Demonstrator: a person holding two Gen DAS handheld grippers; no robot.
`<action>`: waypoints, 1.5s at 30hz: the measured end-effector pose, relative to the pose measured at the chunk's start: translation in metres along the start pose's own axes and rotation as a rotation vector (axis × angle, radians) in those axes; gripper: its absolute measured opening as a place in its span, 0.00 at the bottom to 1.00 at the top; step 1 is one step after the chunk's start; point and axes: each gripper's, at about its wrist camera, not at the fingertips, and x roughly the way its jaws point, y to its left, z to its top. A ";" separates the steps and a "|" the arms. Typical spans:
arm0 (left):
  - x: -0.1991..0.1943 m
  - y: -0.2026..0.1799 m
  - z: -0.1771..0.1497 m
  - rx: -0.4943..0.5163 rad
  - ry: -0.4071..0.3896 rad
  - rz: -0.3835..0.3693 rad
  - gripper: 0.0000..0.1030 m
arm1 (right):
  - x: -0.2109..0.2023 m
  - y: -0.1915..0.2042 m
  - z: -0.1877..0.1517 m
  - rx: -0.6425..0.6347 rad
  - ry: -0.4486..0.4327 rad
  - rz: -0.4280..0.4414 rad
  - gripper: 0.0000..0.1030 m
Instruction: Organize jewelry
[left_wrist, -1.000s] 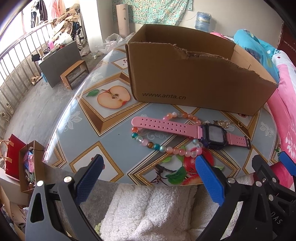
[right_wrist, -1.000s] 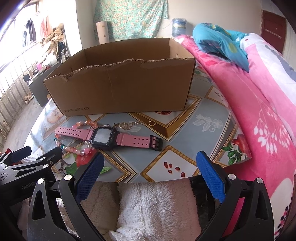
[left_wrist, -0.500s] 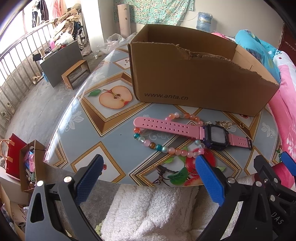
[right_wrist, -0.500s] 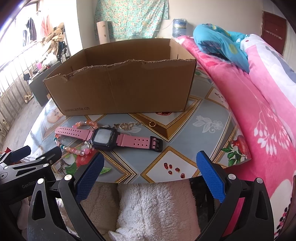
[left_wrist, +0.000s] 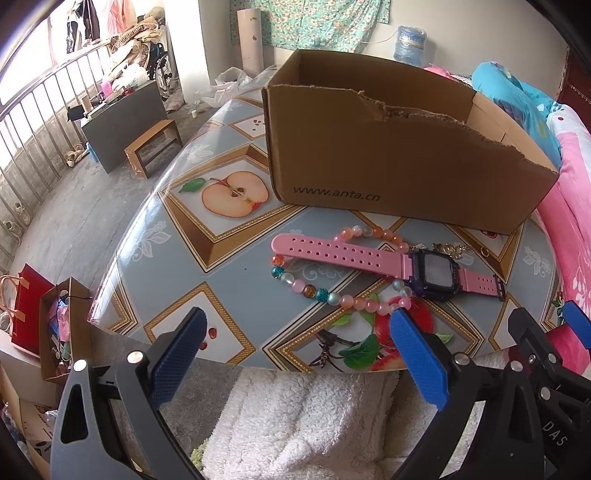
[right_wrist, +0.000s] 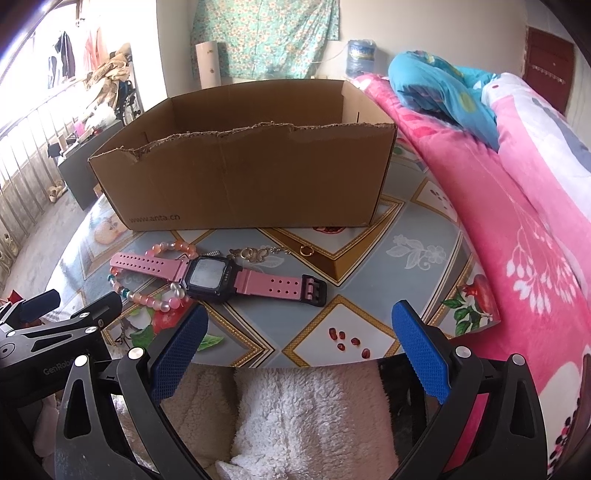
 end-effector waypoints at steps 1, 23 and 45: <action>0.000 0.001 0.000 -0.001 0.002 -0.001 0.95 | -0.001 0.000 0.000 -0.002 -0.003 -0.002 0.92; -0.001 0.010 0.012 0.046 -0.121 -0.178 0.95 | -0.013 0.007 -0.005 -0.114 -0.127 0.053 0.92; 0.003 -0.007 0.019 0.172 -0.193 -0.171 0.95 | -0.003 0.006 -0.014 -0.093 -0.173 0.131 0.92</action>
